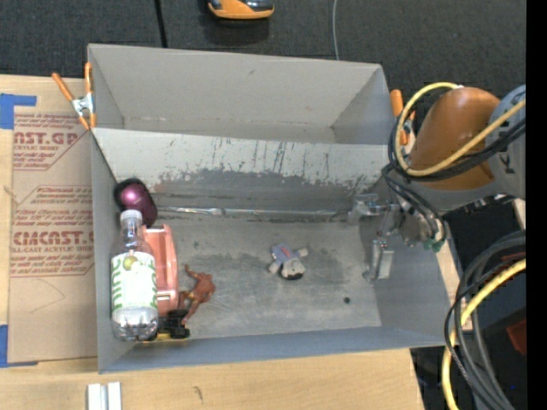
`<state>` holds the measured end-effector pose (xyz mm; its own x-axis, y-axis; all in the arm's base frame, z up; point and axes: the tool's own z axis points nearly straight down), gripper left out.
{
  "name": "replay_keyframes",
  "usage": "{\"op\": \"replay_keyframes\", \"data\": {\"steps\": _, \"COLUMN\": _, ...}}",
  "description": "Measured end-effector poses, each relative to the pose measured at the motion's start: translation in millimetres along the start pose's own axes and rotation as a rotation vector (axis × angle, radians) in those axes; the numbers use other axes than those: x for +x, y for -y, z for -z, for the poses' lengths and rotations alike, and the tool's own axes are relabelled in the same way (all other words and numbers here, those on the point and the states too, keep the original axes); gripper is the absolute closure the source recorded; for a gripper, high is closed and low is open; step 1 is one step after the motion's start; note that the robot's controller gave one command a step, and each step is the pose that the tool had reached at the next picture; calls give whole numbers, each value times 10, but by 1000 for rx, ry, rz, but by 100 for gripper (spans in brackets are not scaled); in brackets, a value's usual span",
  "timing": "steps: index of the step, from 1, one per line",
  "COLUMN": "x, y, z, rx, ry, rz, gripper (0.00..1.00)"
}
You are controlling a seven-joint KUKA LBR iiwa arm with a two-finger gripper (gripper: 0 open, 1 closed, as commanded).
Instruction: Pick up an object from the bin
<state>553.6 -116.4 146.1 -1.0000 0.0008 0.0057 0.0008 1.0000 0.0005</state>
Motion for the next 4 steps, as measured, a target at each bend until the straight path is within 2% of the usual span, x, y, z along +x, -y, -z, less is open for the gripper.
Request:
{"op": "replay_keyframes", "data": {"steps": 1, "x": -19, "y": -4, "z": 43, "rx": 1, "ry": 7, "rz": 1, "gripper": 0}}
{"op": "replay_keyframes", "data": {"steps": 2, "x": -48, "y": -440, "z": -57, "rx": 3, "ry": 8, "rz": 29, "gripper": 0}}
{"op": "replay_keyframes", "data": {"steps": 3, "x": -41, "y": -738, "z": -340, "rx": -3, "ry": 8, "rz": -13, "gripper": 0}}
{"op": "replay_keyframes", "data": {"steps": 4, "x": -248, "y": -744, "z": -597, "rx": 0, "ry": 9, "rz": -39, "gripper": 0}}
